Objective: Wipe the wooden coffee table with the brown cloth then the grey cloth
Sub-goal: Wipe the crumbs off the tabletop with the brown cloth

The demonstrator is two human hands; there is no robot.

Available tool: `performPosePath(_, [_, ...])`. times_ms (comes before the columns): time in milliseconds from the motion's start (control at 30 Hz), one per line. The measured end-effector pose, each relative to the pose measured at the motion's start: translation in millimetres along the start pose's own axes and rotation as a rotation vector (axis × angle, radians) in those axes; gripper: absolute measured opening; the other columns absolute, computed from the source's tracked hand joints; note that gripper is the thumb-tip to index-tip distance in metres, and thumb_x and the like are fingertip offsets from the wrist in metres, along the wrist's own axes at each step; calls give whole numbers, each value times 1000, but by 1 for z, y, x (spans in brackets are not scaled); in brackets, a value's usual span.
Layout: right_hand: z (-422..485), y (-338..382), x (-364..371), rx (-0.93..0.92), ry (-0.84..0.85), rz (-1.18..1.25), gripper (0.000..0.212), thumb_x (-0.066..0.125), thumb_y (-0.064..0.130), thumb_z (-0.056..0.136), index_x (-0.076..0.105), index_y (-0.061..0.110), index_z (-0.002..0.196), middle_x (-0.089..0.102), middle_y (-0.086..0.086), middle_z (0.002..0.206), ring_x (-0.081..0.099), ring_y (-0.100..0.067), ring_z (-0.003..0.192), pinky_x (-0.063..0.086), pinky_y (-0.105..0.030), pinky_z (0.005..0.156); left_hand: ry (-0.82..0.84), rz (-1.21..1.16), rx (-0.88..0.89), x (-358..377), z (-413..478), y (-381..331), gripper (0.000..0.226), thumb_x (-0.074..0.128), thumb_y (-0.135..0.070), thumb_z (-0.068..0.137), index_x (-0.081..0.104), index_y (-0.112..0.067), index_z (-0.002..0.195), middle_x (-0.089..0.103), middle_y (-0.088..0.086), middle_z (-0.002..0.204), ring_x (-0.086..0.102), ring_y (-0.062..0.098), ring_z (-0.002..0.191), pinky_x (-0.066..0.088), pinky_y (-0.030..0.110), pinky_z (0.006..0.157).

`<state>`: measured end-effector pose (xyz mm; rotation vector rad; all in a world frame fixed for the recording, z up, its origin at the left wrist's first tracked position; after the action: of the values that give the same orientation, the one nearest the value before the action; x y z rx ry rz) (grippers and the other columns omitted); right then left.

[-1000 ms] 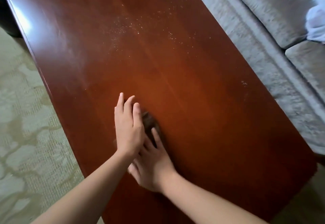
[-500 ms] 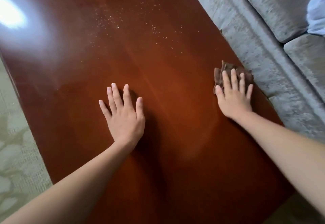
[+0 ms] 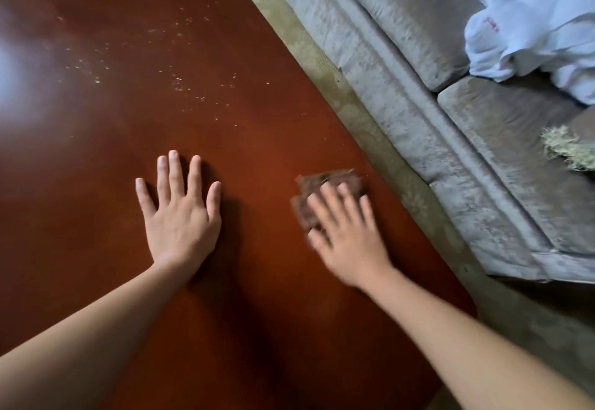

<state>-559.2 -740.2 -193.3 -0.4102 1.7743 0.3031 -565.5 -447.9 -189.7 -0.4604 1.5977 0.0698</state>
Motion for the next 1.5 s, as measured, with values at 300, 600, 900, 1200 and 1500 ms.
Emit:
performPosePath(300, [120,-20,-37,679,-46,273,76,28,53,107,11,9,166,11,-22,172,11,-44,157,7,-62,126,-22,27,-25,1,-1,-1,72,1,-61,106,14,-24,167,0,4,176,-18,15,160,-5,53,129])
performPosePath(600, [83,-18,-31,279,-9,114,71,13,61,106,5,28,168,1,-3,176,-2,-28,162,6,-58,128,-22,30,-50,1,0,1,72,2,-60,105,15,-25,167,0,2,176,-15,14,161,-4,53,130])
performPosePath(900, [14,-52,-8,583,52,159,76,12,62,101,14,27,167,6,-7,176,5,-38,160,11,-65,125,4,32,-17,1,2,0,69,3,-59,107,12,-28,168,-4,4,176,-13,19,161,-3,54,129])
performPosePath(1200, [208,30,-52,568,40,226,68,17,57,108,1,28,168,-10,-2,176,-10,-33,161,-4,-60,127,-100,-662,28,-37,0,49,62,38,-50,103,29,-31,162,25,-11,170,14,-2,157,11,39,128])
performPosePath(1500, [155,356,-47,-240,9,121,72,24,57,102,17,28,167,8,-3,176,3,-33,162,7,-60,128,-301,-364,-330,-82,-4,248,51,41,-35,102,49,-25,151,51,-1,152,42,22,140,25,44,111])
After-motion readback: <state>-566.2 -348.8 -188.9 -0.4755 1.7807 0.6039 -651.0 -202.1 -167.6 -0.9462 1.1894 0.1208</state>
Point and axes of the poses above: each hand's wrist, its own z-axis towards the middle knuckle, its own x-axis out of the palm, y = z × x, the point moved 7 cm from there along z, towards the middle knuckle
